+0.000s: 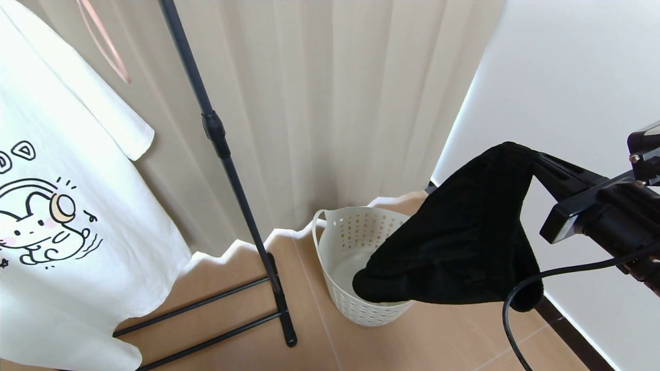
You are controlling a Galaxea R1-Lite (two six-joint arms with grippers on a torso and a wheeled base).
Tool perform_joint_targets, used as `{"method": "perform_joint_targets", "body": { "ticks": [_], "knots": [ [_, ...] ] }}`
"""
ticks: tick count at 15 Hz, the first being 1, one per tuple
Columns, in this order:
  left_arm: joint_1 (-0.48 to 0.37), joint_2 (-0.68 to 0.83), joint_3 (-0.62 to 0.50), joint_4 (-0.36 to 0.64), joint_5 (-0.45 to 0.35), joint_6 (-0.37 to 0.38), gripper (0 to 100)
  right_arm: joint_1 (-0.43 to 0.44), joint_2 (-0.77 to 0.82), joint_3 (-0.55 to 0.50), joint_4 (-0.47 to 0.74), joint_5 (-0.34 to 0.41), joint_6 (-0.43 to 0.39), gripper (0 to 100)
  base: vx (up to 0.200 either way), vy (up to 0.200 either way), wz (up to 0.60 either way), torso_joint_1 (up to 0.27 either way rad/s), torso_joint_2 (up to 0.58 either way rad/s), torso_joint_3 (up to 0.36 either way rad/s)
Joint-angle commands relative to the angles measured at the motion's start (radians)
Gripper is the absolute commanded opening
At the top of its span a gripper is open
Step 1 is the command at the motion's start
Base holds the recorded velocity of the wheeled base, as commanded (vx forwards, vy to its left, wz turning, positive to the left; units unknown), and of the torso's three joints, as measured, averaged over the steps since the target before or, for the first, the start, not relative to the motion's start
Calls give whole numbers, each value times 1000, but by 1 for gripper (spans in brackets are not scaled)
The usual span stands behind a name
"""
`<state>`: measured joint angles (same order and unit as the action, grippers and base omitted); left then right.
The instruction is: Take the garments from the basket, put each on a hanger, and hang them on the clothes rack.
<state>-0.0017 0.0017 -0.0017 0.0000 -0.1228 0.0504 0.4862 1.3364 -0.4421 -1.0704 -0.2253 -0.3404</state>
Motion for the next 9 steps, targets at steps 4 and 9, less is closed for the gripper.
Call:
{"method": "perform_joint_targets", "body": {
  "ticks": [4,9],
  "knots": [
    [0,0,0,0,0,0,100,-1,4,3,0,0,0,0,0,0,0,83,-460,-177],
    [0,0,0,0,0,0,100,-1,4,5,0,0,0,0,0,0,0,126,-478,-155]
  ]
}}
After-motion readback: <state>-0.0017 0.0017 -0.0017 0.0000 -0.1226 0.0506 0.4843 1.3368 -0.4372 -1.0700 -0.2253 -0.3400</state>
